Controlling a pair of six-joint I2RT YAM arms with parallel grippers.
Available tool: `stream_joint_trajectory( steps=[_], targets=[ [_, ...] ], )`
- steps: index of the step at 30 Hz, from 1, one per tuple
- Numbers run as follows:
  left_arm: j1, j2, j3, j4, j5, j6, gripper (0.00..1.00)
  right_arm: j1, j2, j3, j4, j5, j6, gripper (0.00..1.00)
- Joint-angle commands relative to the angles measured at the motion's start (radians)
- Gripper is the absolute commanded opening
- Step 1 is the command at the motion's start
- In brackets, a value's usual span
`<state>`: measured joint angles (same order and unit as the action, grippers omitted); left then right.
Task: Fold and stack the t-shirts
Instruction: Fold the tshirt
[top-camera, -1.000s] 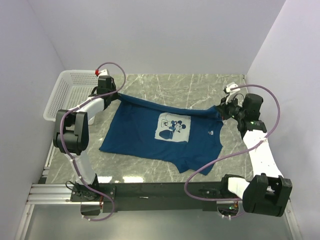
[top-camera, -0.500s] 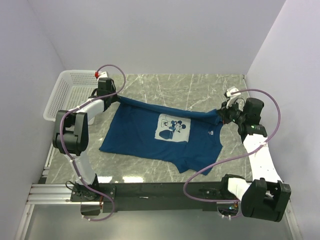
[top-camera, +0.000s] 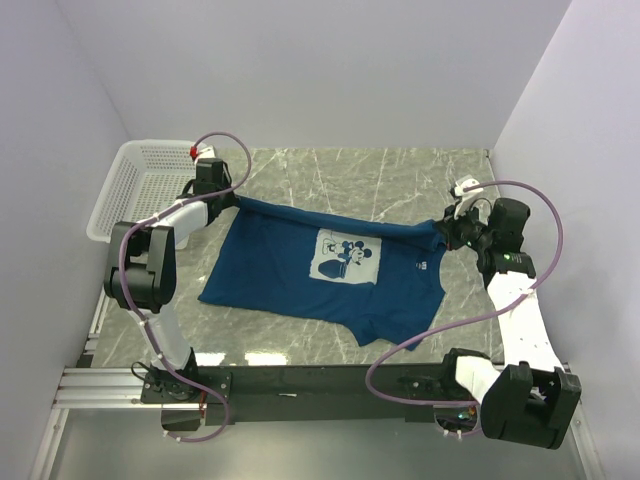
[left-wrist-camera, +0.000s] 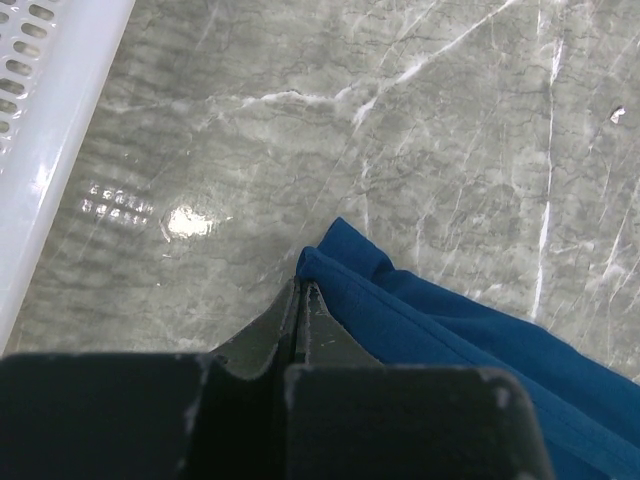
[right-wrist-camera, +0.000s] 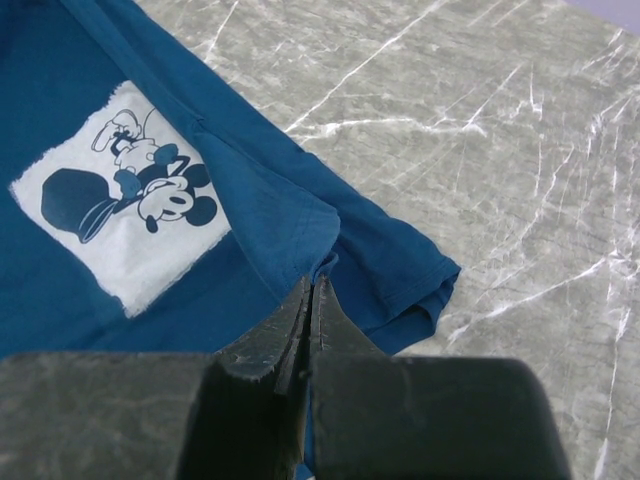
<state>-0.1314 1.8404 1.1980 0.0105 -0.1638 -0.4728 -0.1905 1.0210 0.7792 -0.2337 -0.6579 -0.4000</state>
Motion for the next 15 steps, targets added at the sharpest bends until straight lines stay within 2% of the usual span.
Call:
stream_joint_trajectory(
  steps=[1, 15],
  targets=[
    [0.007, -0.052, -0.006, 0.014, -0.022, 0.019, 0.00, -0.009, -0.032, -0.008, 0.004, -0.022, -0.013, 0.00],
    [0.007, -0.038, -0.012, 0.014, -0.020, 0.017, 0.00, -0.010, -0.056, -0.014, -0.019, -0.043, -0.020, 0.00]
  ],
)
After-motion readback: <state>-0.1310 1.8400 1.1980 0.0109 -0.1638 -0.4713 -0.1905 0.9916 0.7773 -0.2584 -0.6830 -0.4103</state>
